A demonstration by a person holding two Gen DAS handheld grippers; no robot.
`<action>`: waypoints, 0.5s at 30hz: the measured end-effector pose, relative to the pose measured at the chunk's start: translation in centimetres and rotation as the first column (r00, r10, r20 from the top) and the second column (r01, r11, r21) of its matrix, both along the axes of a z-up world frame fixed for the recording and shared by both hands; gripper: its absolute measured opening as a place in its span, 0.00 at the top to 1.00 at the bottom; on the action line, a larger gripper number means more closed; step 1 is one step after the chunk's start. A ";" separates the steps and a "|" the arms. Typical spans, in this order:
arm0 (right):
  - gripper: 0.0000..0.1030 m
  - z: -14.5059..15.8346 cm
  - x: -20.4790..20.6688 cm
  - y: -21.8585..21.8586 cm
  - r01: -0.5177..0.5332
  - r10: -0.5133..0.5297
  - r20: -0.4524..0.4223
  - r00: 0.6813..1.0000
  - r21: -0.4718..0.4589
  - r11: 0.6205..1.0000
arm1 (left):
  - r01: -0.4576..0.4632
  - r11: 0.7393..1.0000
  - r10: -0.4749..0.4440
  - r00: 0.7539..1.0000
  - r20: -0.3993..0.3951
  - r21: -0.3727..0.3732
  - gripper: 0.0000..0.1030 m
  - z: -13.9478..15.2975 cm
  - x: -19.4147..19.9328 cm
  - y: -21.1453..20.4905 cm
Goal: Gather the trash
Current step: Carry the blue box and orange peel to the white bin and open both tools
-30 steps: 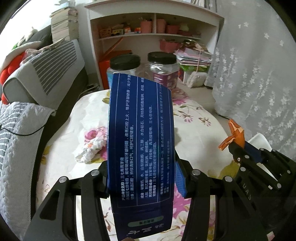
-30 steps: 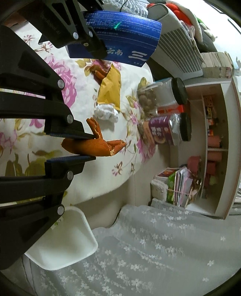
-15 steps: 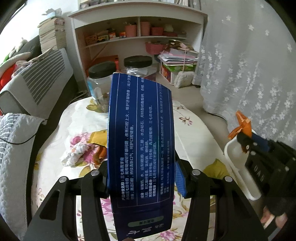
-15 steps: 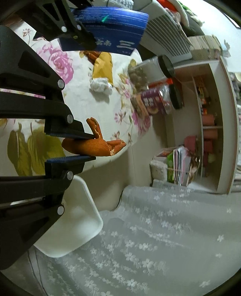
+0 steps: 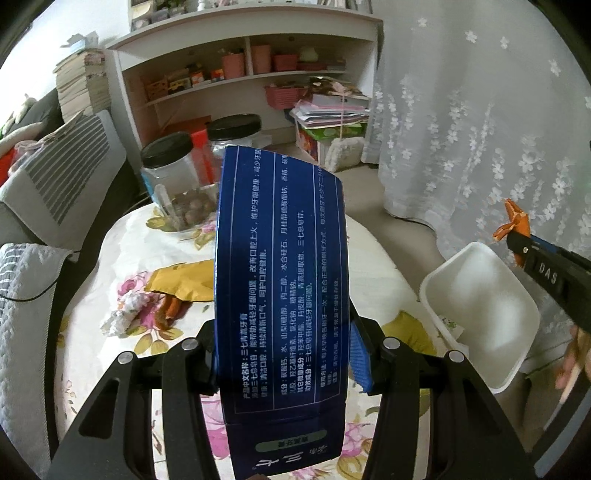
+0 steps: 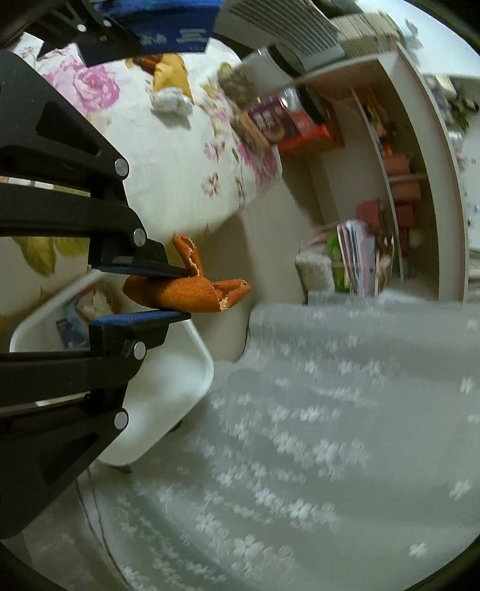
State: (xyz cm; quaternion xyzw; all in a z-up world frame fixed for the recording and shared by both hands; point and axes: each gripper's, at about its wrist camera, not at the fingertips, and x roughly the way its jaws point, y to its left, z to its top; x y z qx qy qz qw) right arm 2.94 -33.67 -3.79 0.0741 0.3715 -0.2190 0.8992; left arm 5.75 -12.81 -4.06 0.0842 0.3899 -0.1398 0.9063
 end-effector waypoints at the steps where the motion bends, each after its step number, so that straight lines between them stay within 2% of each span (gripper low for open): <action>1: 0.84 0.0 -0.2 -0.6 0.016 -0.016 -0.004 1.000 0.003 1.000 | 0.007 1.000 -0.007 1.000 0.000 0.001 0.50 -0.1 -0.1 -0.4; 3: 0.82 -0.1 -0.7 -1.7 0.041 -0.041 -0.011 0.999 0.012 0.999 | 0.020 1.000 -0.020 1.000 -0.003 0.006 0.50 -0.3 -0.4 -1.3; 5: 0.74 0.0 -1.3 -2.7 0.069 -0.069 -0.010 0.998 0.014 0.998 | 0.036 0.999 -0.035 0.999 -0.010 0.008 0.50 -0.5 -0.6 -2.1; 7: 0.57 0.3 -2.2 -3.8 0.095 -0.095 0.003 0.996 0.014 0.995 | 0.055 0.998 -0.055 0.998 -0.017 0.006 0.50 -0.7 -0.9 -3.3; 10: 0.51 0.9 -3.5 -5.1 0.128 -0.128 0.026 0.991 0.000 0.992 | 0.086 0.996 -0.086 0.996 -0.021 -0.004 0.50 -0.9 -1.3 -5.1; 12: 0.41 1.4 -4.4 -6.0 0.161 -0.161 0.046 0.986 -0.004 0.987 | 0.113 0.993 -0.114 0.993 -0.030 -0.015 0.50 -1.1 -1.6 -6.8; 15: 0.34 2.0 -5.5 -7.4 0.200 -0.201 0.076 0.977 0.017 0.980 | 0.149 0.989 -0.150 0.988 -0.046 -0.025 0.50 -1.5 -2.1 -8.8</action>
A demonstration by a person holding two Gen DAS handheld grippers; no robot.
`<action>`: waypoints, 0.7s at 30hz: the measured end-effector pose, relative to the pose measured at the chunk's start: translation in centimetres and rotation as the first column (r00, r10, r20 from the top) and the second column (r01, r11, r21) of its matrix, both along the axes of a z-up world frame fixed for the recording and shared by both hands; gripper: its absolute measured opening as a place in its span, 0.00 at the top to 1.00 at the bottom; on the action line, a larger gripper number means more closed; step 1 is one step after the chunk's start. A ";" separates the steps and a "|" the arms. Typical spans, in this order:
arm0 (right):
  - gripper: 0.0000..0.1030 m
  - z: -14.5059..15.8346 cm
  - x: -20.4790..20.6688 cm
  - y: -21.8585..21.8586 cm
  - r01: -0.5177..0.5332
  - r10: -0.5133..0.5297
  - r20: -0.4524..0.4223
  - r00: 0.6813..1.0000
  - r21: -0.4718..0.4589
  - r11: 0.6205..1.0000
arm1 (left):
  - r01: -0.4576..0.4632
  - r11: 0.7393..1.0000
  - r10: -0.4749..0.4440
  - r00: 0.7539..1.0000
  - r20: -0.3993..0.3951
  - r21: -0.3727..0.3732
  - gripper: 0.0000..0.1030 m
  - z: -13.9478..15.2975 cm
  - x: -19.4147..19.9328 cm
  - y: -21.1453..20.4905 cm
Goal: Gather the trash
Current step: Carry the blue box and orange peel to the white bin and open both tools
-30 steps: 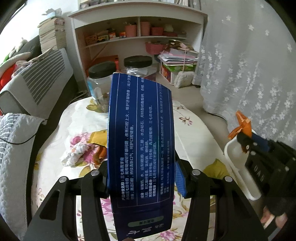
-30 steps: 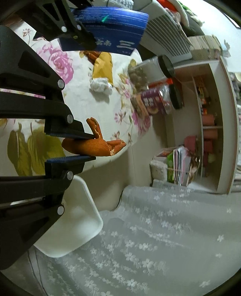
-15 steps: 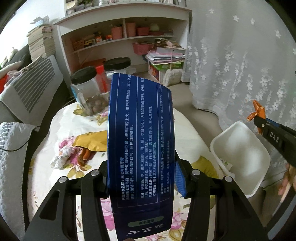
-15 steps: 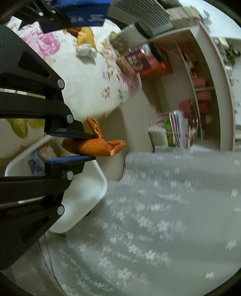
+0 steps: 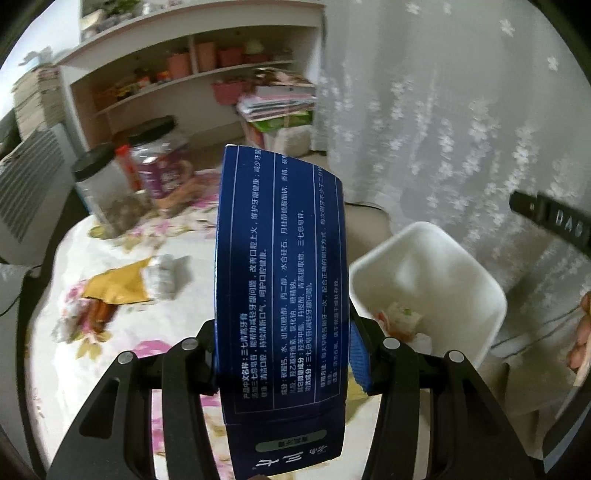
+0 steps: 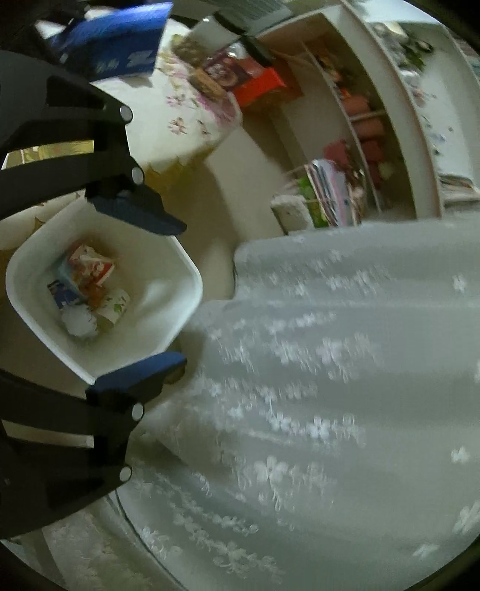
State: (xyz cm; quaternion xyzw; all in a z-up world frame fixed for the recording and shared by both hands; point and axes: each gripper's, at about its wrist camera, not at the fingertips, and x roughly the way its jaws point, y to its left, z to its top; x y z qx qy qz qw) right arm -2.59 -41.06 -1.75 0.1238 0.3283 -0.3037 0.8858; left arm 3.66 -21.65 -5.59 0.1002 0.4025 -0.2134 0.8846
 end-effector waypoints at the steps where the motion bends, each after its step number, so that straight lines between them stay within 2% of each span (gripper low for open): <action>1: 0.33 0.2 -0.3 -0.4 0.010 -0.010 0.009 1.000 0.003 1.000 | 0.011 1.000 -0.011 1.000 -0.010 -0.008 0.50 -0.2 -0.2 -0.9; 2: 0.32 0.5 -0.7 -0.9 0.025 -0.025 0.020 0.999 0.005 1.000 | 0.017 1.000 -0.018 1.000 -0.019 -0.015 0.50 -0.3 -0.3 -1.6; 4: 0.24 0.8 -1.2 -1.5 0.044 -0.045 0.035 0.998 0.009 0.999 | 0.035 0.999 -0.036 0.998 -0.043 -0.032 0.50 -0.5 -0.4 -3.2; 15: 0.17 2.2 -3.8 -4.6 0.129 -0.136 0.120 0.983 0.061 0.990 | 0.138 0.983 -0.150 0.984 -0.096 -0.117 0.49 -0.1 -1.1 -10.1; 18: 0.16 2.2 -4.2 -5.2 0.145 -0.154 0.127 0.980 0.074 0.987 | 0.162 0.977 -0.179 0.975 -0.130 -0.136 0.35 -0.5 -1.1 -11.2; 21: 0.15 2.3 -4.5 -5.3 0.151 -0.160 0.131 0.978 0.071 0.986 | 0.162 0.978 -0.179 0.974 -0.137 -0.130 0.35 -0.7 -1.3 -11.2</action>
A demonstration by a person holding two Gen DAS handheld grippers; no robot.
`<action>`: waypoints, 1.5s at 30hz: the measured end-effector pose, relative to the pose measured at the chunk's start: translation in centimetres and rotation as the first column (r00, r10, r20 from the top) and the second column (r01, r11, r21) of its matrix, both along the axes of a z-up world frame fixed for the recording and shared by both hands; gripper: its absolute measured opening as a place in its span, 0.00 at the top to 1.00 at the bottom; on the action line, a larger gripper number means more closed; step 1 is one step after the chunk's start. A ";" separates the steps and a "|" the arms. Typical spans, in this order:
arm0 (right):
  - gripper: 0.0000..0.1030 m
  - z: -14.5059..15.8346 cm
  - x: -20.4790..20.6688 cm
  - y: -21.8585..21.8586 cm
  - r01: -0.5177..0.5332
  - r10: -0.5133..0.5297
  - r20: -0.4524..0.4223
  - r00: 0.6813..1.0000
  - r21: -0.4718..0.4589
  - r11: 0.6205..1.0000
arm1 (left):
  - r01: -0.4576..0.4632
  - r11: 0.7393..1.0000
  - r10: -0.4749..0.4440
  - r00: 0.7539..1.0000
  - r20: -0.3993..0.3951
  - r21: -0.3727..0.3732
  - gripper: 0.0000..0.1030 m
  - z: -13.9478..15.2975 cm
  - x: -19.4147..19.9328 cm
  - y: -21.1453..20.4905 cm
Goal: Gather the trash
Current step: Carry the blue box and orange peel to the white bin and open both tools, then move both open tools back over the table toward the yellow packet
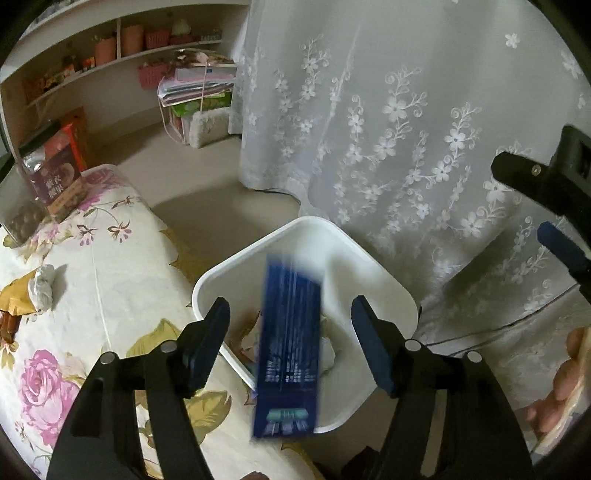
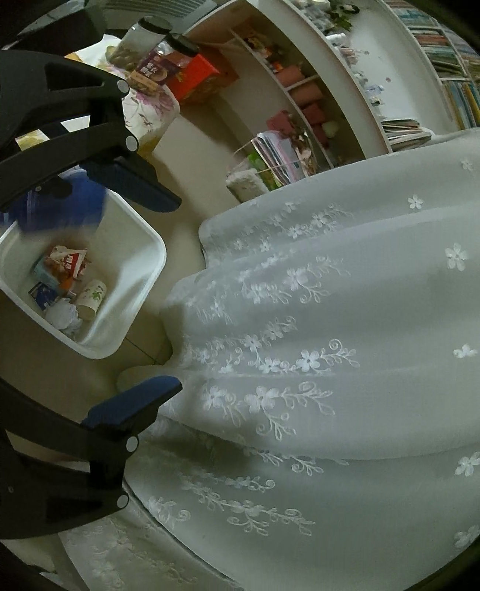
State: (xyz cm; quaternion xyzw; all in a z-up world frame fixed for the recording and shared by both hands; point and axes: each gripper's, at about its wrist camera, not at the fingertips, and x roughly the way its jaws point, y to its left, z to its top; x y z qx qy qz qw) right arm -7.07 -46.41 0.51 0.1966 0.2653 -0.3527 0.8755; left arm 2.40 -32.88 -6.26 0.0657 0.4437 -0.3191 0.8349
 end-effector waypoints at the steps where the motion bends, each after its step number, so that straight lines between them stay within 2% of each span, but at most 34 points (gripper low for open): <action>1: 0.14 0.1 0.0 0.1 0.001 -0.001 0.000 1.000 -0.005 1.000 | 0.001 1.000 -0.001 1.000 0.005 0.008 0.34 -0.1 0.0 0.1; 14: 0.11 0.7 1.0 3.1 -0.049 0.047 -0.020 0.999 -0.099 0.994 | -0.086 0.995 0.083 0.995 0.062 0.054 0.34 0.2 1.1 4.8; 21: 0.09 0.7 2.3 5.3 -0.092 0.088 -0.045 0.995 -0.115 0.989 | -0.119 0.990 0.112 0.990 0.089 0.073 0.34 0.4 1.6 7.4; 24: 0.08 0.6 3.0 6.4 -0.118 0.111 -0.061 0.992 -0.125 0.985 | -0.138 0.988 0.130 0.987 0.097 0.076 0.29 0.4 2.0 8.6; 27: 0.07 0.5 3.9 7.5 -0.144 0.135 -0.077 0.988 -0.132 0.981 | -0.162 0.984 0.154 0.983 0.097 0.073 0.29 0.2 2.5 9.9; 33: 0.07 -0.5 5.7 9.2 -0.190 0.176 -0.125 0.976 -0.113 0.975 | -0.215 0.974 0.207 0.973 0.102 0.072 0.29 -0.2 3.1 12.4; 36: 0.07 -1.0 6.5 10.2 -0.216 0.199 -0.148 0.969 -0.113 0.970 | -0.240 0.968 0.230 0.966 0.119 0.077 0.24 -0.1 3.3 13.6; 45: 0.07 -2.2 9.0 14.2 -0.304 0.273 -0.214 0.938 -0.129 0.944 | -0.327 0.942 0.315 0.939 0.138 0.076 0.20 0.3 4.4 17.4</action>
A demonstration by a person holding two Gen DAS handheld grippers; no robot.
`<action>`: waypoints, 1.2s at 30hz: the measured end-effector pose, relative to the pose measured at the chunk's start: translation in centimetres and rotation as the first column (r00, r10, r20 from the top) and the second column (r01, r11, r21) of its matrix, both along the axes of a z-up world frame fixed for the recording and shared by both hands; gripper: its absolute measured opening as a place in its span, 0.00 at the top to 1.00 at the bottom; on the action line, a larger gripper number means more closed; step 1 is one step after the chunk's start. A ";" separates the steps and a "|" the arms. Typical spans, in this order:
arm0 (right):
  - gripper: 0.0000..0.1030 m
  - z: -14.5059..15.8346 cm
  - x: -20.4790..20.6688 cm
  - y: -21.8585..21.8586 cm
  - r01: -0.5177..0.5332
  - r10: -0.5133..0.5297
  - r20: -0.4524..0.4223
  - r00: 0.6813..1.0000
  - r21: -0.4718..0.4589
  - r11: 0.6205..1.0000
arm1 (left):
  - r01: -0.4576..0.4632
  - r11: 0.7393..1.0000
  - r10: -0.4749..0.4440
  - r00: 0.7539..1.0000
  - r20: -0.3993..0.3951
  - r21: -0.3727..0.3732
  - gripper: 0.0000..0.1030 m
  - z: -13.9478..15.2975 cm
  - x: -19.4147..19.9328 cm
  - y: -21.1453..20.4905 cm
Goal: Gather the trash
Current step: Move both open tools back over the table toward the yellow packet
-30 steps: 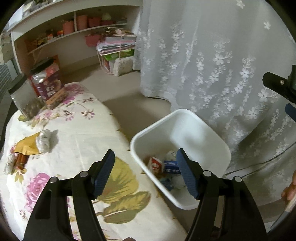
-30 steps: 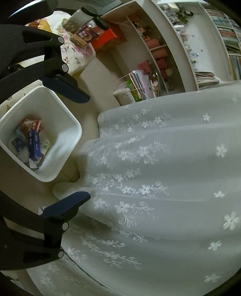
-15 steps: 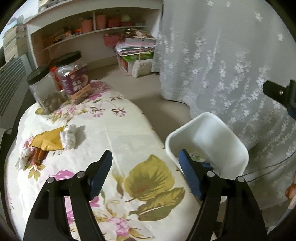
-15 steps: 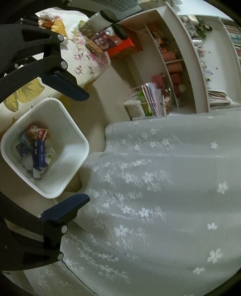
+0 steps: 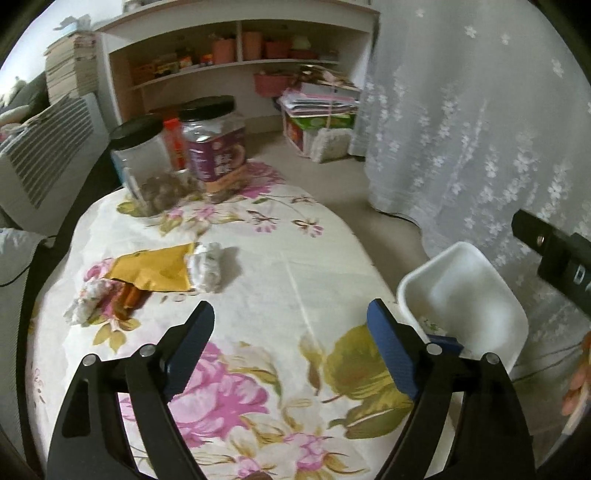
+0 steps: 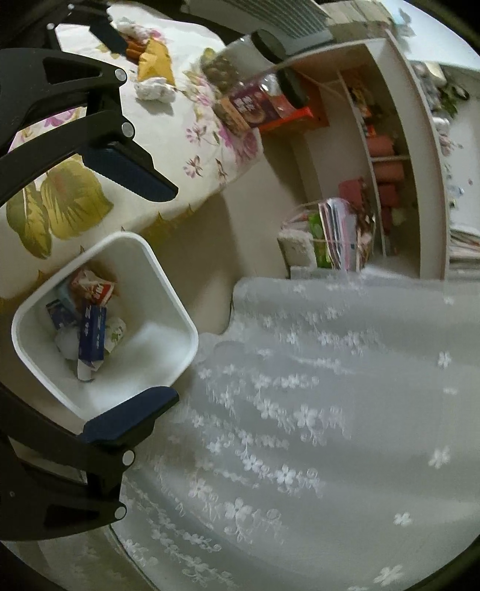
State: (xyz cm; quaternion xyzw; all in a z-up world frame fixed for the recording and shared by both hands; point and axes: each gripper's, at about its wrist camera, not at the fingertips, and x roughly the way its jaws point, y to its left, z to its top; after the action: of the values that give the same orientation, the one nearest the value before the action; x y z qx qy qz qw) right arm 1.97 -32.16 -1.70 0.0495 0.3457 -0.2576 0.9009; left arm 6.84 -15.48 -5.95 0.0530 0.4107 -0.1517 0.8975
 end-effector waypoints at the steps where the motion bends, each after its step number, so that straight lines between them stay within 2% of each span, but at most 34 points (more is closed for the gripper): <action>1: 0.07 -0.1 0.2 0.4 -0.008 0.008 -0.005 1.000 -0.002 1.000 | -0.010 1.000 0.010 1.000 0.007 0.005 0.20 0.1 0.1 0.5; 27: 0.07 -2.5 4.5 9.0 -0.175 0.172 -0.088 0.981 -0.030 0.984 | -0.189 0.980 0.188 0.982 0.025 0.065 0.18 -0.5 2.5 9.3; 36: 0.07 -4.0 6.1 12.2 -0.247 0.241 -0.139 0.960 -0.028 0.969 | -0.223 0.964 0.232 0.971 -0.048 0.144 0.18 -3.4 5.0 12.8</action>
State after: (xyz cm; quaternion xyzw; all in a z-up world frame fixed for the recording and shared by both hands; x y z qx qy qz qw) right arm 8.07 -19.99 -5.69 -0.0312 0.4035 -0.1550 0.9012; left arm 11.88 -2.66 -9.39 0.0623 0.4521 -0.0203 0.8895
